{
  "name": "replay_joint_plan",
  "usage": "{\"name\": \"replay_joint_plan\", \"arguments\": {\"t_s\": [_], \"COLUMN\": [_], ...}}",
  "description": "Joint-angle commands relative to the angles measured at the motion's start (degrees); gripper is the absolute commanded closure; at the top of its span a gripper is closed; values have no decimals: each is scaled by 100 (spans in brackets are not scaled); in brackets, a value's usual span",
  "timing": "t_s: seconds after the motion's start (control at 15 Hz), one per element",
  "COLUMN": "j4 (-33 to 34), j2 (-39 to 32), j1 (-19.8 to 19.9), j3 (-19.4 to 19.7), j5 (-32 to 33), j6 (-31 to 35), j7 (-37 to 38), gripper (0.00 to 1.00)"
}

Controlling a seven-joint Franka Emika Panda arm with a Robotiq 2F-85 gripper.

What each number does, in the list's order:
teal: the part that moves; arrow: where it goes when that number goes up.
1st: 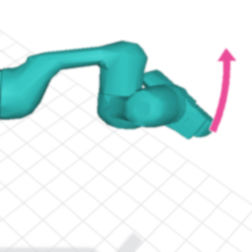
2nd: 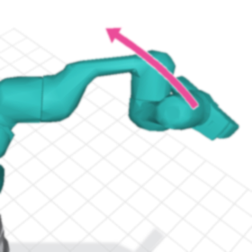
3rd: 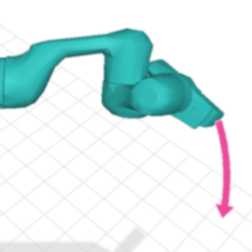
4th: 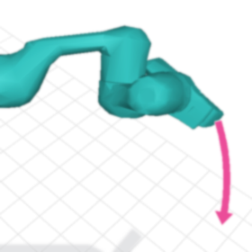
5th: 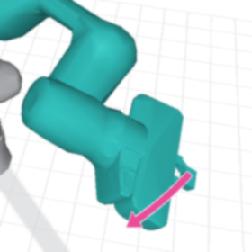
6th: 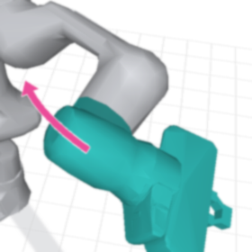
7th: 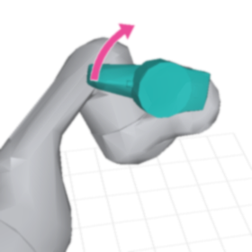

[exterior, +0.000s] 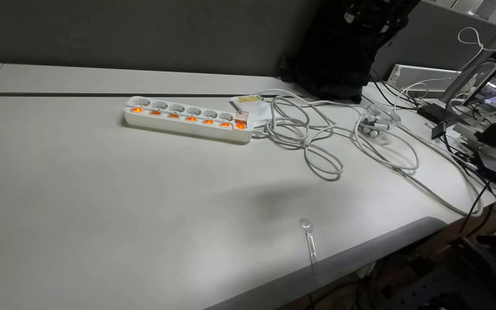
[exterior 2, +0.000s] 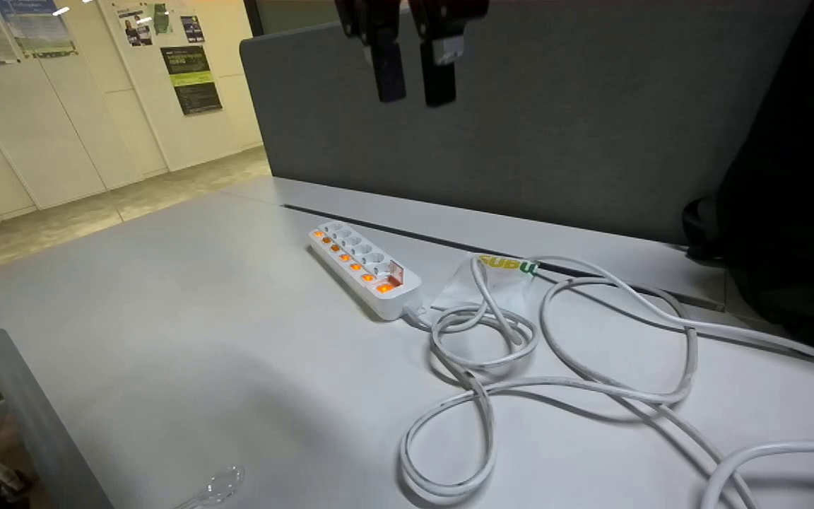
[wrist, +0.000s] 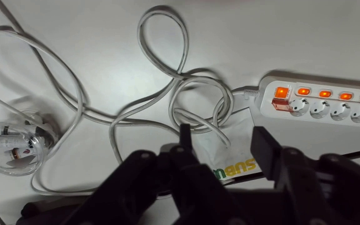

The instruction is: Turn off the second switch from the right

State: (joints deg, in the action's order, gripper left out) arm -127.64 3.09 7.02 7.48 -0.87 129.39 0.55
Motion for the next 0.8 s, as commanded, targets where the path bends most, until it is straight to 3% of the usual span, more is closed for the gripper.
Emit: {"name": "replay_joint_plan", "arguments": {"t_s": [0.0,0.27,0.73], "j4": [102,100,105], "j2": [-336,-604,-966], "j1": [-49,-126,-235], "j3": [-100,-168,-266], "j5": [181,182,15], "j6": [199,361,423], "j7": [401,483,442], "gripper": [75,99,100]}}
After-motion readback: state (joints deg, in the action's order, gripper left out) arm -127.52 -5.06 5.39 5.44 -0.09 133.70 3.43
